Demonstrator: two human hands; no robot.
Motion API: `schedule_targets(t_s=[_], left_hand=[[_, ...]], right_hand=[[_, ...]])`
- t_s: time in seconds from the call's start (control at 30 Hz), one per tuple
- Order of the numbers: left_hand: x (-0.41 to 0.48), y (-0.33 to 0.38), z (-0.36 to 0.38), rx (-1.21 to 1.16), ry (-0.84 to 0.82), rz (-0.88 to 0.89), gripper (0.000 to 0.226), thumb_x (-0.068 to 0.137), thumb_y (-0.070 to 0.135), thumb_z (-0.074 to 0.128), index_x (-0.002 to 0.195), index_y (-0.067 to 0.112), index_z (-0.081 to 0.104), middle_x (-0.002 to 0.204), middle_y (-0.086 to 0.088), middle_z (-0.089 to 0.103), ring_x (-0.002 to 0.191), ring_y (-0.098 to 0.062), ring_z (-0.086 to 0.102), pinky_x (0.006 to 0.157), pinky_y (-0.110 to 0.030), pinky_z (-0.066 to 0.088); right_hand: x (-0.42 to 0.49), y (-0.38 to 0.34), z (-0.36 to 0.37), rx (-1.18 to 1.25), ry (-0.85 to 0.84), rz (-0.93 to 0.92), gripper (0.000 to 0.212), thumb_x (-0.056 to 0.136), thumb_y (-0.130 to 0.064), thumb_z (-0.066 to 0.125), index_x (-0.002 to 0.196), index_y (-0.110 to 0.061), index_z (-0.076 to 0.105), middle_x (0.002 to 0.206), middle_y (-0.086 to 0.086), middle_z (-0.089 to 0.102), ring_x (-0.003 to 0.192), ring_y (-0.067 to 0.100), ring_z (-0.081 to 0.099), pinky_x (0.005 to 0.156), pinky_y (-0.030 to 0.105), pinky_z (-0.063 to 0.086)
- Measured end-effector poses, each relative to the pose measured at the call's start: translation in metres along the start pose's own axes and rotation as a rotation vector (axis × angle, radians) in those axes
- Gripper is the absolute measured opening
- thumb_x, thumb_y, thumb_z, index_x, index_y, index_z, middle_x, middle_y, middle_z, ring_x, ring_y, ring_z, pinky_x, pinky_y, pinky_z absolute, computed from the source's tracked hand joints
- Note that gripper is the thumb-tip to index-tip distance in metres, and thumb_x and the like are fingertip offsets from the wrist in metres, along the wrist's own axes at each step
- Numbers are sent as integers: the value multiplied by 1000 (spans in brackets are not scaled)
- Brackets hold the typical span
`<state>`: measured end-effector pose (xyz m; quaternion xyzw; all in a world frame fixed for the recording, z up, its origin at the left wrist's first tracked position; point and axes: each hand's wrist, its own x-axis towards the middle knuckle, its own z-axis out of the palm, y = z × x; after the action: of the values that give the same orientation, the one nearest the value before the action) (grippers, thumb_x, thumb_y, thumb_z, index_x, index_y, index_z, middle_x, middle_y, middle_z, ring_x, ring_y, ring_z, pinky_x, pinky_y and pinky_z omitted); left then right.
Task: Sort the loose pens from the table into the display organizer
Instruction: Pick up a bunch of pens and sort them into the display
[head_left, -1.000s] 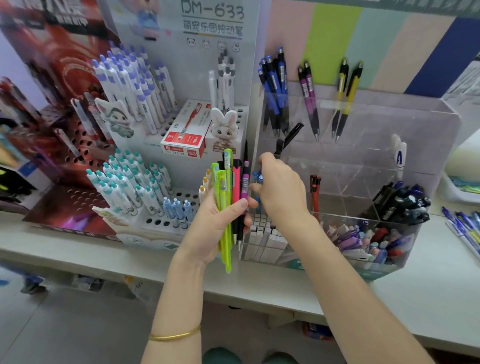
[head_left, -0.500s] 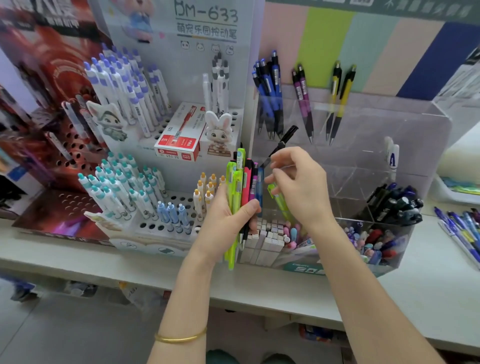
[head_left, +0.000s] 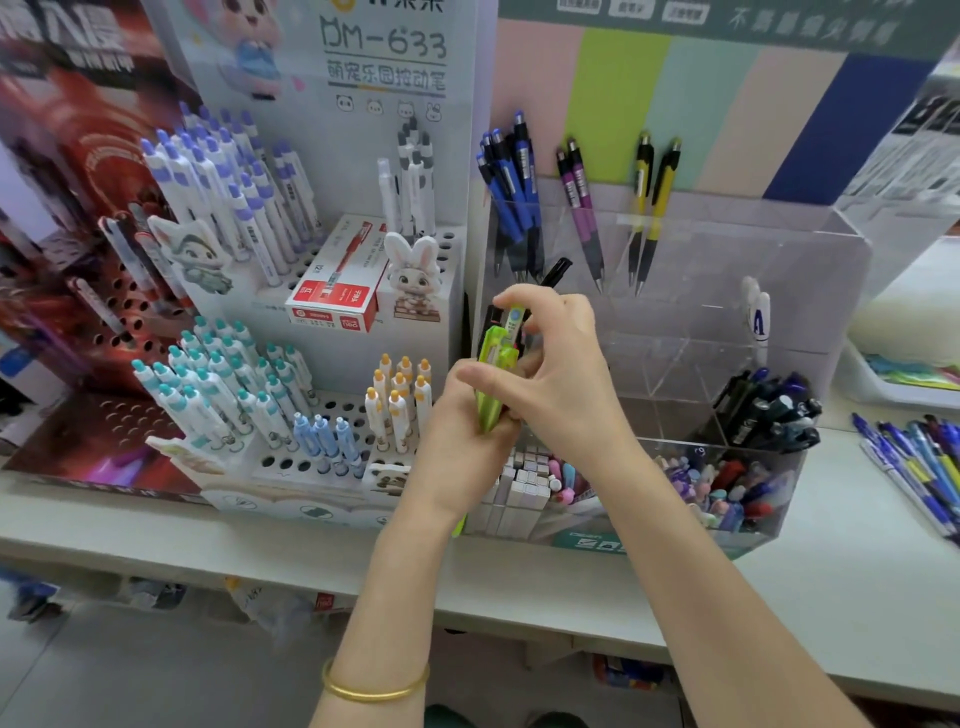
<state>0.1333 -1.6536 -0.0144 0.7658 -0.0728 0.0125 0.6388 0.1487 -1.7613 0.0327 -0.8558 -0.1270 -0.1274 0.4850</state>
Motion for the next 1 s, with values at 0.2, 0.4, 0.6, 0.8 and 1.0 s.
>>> schedule_targets(t_s=[0.2,0.4,0.6,0.8,1.0], left_hand=[[-1,5,7,-61,57,-69,33,85,15,68,113,19,52,87,1,67,67,-9,63,52,-22,44],[-4,12,3,-348,-114,-167,47,74,7,67,116,9,47,81,-6,57,59,-13,54,51,-28,45],[-8,16,8,-531,-99,-206,37,96,41,49,116,10,53,74,2,61,60,-14,55,53,-28,45],[-8,19,12,-506,-22,-225,28,99,36,45,109,14,58,70,5,65,60,-9,61,54,-24,52],[-2,12,11,-417,61,-211,11,99,23,51,103,14,55,75,0,57,59,-11,54,51,-25,49]], right_hand=[[3,2,-2,26,-12,-94,35,84,-21,69,108,-25,44,97,-16,50,89,6,53,79,23,49],[7,10,-9,158,-63,-102,38,89,-13,64,123,-16,47,107,-19,49,90,-9,52,78,7,43],[8,17,-4,193,36,-89,36,88,-12,61,121,-14,47,88,-7,52,70,2,50,68,18,46],[7,20,-5,209,141,-106,29,85,-12,56,113,-15,46,83,-6,50,66,1,49,62,15,44],[10,26,-17,254,224,-89,20,88,-16,50,107,-19,48,87,-1,51,71,1,50,68,16,43]])
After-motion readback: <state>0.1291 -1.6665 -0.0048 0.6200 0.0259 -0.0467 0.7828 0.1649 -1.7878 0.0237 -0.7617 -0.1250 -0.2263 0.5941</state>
